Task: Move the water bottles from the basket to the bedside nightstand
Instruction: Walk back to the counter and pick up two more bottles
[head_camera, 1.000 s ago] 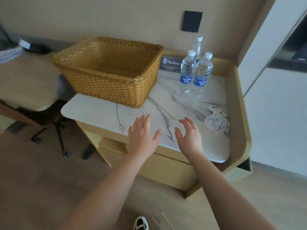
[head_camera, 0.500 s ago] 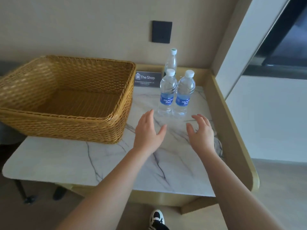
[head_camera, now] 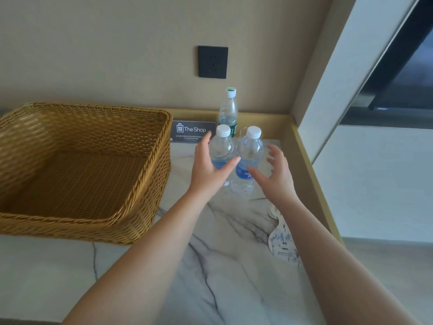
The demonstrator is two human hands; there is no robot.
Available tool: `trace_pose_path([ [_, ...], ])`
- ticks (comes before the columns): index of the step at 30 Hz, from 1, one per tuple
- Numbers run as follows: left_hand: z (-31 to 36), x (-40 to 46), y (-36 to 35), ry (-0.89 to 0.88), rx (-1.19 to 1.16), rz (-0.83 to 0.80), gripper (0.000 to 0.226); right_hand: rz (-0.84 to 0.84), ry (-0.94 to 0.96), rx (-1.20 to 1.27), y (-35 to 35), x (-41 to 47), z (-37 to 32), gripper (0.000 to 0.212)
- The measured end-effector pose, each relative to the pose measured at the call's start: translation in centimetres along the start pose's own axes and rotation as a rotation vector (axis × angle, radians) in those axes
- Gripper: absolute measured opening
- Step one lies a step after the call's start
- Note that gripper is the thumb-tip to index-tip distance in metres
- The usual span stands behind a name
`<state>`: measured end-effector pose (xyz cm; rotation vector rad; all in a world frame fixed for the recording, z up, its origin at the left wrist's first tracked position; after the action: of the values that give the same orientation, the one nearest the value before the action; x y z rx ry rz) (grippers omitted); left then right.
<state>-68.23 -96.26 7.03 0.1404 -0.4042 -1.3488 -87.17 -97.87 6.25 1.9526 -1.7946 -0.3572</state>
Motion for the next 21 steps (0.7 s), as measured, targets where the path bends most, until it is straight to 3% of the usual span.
trace_pose_path([
  [4, -0.7, 2.6, -1.0, 0.083, -0.07, -0.119, 0.1, -0.137, 0.053, 0.071, -0.8, 2.8, -0.8, 0.089],
  [7, -1.4, 3.5, -1.3, 0.083, -0.075, -0.117, 0.093, -0.199, 0.109, 0.09, -1.5, 3.8, -1.4, 0.099],
  [9, -1.7, 3.7, -1.3, 0.081, -0.066, -0.09, 0.086, -0.217, 0.122, 0.11, -1.8, 4.2, -1.5, 0.091],
  [13, -1.5, 4.3, -1.1, 0.108, -0.054, -0.062, 0.074, -0.175, 0.085, 0.14, -1.9, 4.4, -1.4, 0.069],
  [21, -1.2, 3.6, -0.9, 0.032, -0.015, -0.101, 0.063, 0.001, 0.046, 0.03, -1.9, 3.2, -1.3, 0.072],
])
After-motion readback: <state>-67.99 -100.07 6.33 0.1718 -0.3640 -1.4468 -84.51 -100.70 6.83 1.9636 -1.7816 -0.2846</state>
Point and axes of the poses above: each hand's wrist, its own x-axis towards the middle knuckle, its own y-axis out of the back of the hand, z = x × y, the point moved 7 cm from there along x, towards the middle knuckle, and after that the axes turned 7 degrees about -z, right-handed, at the moved point
